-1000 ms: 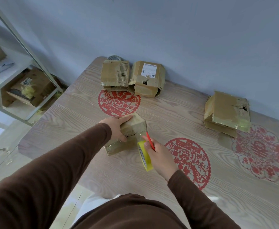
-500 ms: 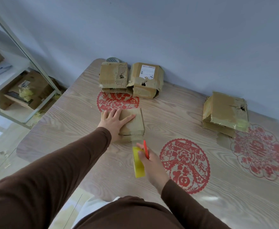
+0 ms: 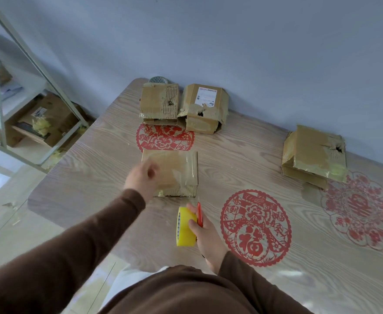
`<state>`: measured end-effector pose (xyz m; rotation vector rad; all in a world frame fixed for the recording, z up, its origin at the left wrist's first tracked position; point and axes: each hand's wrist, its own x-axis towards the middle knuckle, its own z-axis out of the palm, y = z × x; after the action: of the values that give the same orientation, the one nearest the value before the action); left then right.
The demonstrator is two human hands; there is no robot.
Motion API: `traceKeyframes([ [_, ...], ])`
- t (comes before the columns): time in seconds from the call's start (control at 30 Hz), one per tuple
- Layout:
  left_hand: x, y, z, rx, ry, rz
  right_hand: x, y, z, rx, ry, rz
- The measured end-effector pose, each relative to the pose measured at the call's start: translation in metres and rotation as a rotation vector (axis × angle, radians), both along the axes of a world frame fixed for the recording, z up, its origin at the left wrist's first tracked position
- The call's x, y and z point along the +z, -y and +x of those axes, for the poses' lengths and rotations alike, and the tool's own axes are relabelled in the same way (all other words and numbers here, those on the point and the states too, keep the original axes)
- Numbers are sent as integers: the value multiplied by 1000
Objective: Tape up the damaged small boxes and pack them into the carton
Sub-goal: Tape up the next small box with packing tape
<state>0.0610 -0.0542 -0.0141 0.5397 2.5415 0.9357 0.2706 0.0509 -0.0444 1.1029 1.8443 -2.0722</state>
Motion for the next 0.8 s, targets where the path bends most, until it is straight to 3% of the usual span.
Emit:
traceKeyframes([
  [0.1, -25, 4, 61, 151, 780, -62, -1, 0, -3, -3, 24, -37],
  [0.13, -31, 0, 73, 215, 992, -5, 0, 0, -3, 11, 26, -37],
  [0.2, -37, -9, 86, 346, 1231, 237, 3, 1, -3, 57, 26, -16],
  [0.27, -37, -18, 93, 406, 1261, 449, 4, -2, -1, 123, 15, 61],
  [0.43, -34, -22, 96, 438, 1205, 533, 27, -48, -2, 359, 98, 688],
  [0.67, -34, -26, 102, 474, 1153, 539, 37, -67, -33, 681, 153, 1146],
  [0.8, -32, -27, 101, 469, 1134, 527, 36, -68, -40, 722, 182, 1223],
])
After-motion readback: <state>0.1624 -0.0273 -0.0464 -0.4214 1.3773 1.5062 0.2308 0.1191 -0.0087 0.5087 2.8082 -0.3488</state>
